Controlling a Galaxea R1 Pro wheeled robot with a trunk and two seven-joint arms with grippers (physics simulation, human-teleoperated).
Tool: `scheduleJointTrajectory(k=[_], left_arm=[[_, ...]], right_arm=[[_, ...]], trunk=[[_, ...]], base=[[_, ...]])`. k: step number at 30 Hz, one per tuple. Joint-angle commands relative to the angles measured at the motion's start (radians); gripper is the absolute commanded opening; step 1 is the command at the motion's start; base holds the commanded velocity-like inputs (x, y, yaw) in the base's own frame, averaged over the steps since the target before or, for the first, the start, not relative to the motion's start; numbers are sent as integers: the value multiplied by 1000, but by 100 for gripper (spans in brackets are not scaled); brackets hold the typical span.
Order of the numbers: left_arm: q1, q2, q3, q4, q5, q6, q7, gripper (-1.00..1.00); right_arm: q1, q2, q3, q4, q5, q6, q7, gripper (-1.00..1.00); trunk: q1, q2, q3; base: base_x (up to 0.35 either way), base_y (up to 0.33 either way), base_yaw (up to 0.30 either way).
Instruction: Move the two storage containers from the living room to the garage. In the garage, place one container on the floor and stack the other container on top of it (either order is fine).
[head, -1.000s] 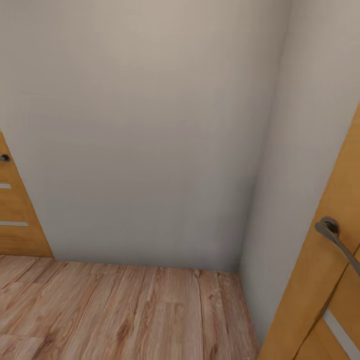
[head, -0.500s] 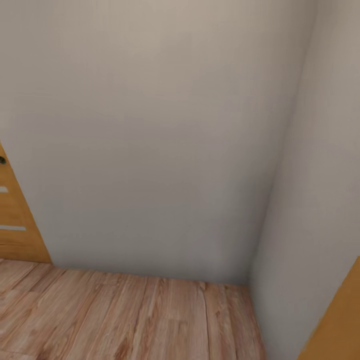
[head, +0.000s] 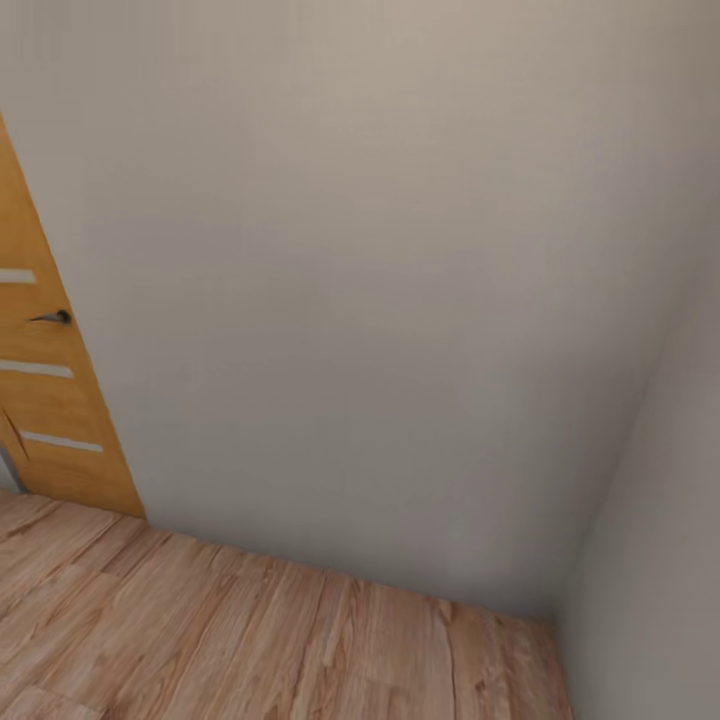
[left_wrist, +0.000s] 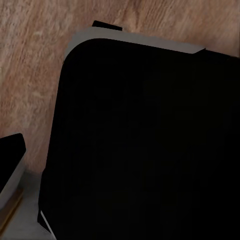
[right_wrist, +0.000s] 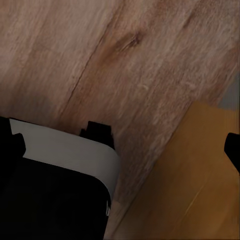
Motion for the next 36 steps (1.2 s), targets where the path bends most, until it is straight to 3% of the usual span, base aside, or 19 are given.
scheduleJointTrajectory(k=[1, 36], left_arm=[[0, 0, 0, 0, 6, -2, -1, 100], [0, 0, 0, 0, 6, -2, -1, 100]], right_arm=[[-1, 0, 9, 3, -10, -5, -1, 100], [-1, 2, 9, 3, -9, -5, 0, 100]], trunk=[[1, 0, -1], [1, 0, -1]], base=[[308, 0, 272], [72, 0, 271]])
